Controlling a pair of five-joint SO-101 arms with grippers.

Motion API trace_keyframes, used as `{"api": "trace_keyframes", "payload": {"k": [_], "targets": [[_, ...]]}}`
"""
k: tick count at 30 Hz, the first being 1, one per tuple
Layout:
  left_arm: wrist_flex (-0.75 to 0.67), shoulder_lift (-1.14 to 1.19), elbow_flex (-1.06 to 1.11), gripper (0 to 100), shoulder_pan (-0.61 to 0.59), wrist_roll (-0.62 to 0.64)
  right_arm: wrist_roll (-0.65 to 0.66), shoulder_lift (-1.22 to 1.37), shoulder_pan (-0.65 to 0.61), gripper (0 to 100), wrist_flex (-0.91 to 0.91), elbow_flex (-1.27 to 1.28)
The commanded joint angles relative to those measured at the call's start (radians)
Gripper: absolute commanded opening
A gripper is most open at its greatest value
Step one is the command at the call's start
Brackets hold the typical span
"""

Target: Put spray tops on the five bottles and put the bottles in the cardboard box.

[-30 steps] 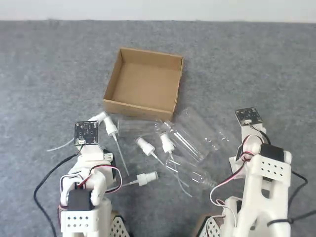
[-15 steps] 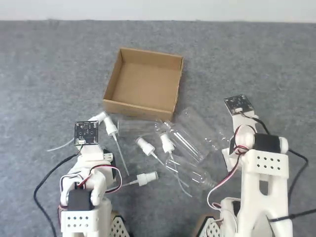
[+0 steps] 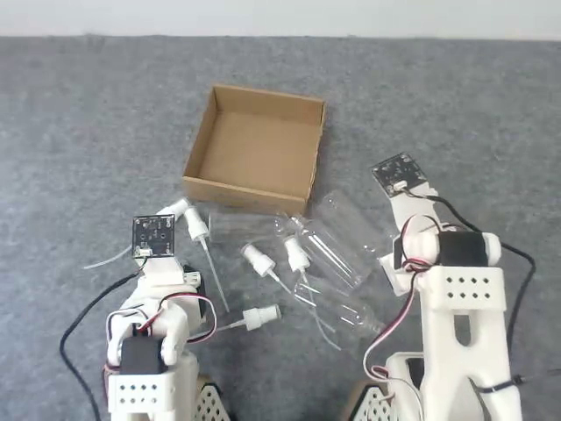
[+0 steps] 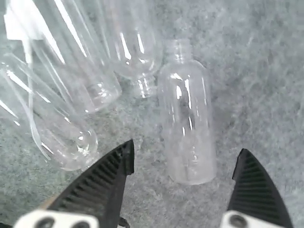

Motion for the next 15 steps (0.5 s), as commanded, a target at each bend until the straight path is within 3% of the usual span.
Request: {"api": "trace_keyframes", "payload": {"k": [1, 15], "targets": [[0.006, -0.014, -0.012, 2, -0.003, -0.005, 0.014, 0.008, -0.039, 29.7, -0.022, -0.06], [0.006, -0.014, -0.012, 2, -0.003, -0.005, 0.101, 0.309, -0.047, 29.6, -0.213, -0.083]]}}
